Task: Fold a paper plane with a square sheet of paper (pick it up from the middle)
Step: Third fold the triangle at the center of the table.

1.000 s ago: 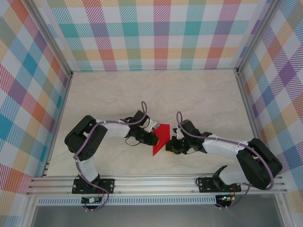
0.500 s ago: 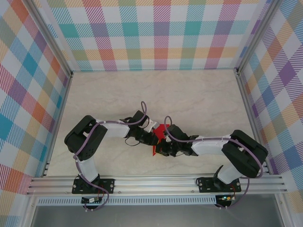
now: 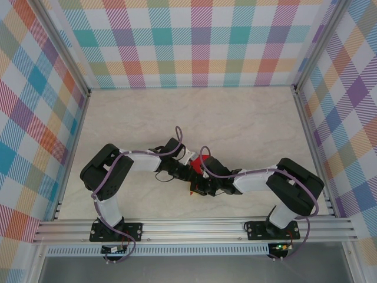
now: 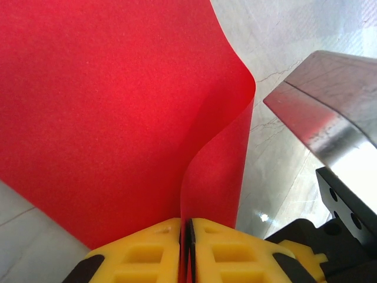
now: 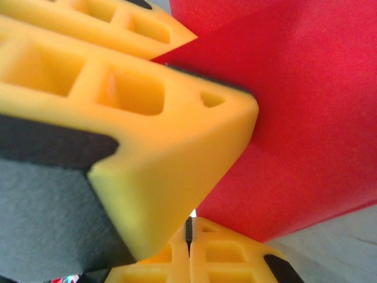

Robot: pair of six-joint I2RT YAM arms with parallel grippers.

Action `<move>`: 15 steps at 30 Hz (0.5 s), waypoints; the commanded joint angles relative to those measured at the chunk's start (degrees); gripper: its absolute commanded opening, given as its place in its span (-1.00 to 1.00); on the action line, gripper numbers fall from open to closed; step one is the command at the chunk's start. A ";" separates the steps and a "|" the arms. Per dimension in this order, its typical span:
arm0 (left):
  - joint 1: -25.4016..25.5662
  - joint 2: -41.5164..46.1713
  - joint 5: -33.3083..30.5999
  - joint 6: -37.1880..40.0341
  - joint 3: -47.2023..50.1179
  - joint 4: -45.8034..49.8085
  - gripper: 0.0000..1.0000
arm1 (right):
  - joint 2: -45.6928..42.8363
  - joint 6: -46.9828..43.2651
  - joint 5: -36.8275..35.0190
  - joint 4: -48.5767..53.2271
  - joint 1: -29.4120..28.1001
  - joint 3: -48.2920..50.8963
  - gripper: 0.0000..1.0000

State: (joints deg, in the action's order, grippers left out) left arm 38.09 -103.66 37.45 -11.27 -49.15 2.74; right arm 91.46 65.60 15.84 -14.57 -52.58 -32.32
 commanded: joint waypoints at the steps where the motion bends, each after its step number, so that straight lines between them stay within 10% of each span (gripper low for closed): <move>1: -0.29 -2.40 -1.61 1.42 2.10 2.52 -0.74 | 1.51 0.42 -2.07 -2.98 -0.25 0.83 -0.89; 15: -0.30 -2.76 -1.42 1.51 1.90 2.57 -0.76 | -3.30 -0.92 -1.28 -2.87 -0.25 1.84 -0.85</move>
State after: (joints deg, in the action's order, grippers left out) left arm 37.93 -103.88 38.09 -11.05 -49.15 2.66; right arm 90.89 65.54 15.40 -16.75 -52.66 -31.27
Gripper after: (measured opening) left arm 0.121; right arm 0.074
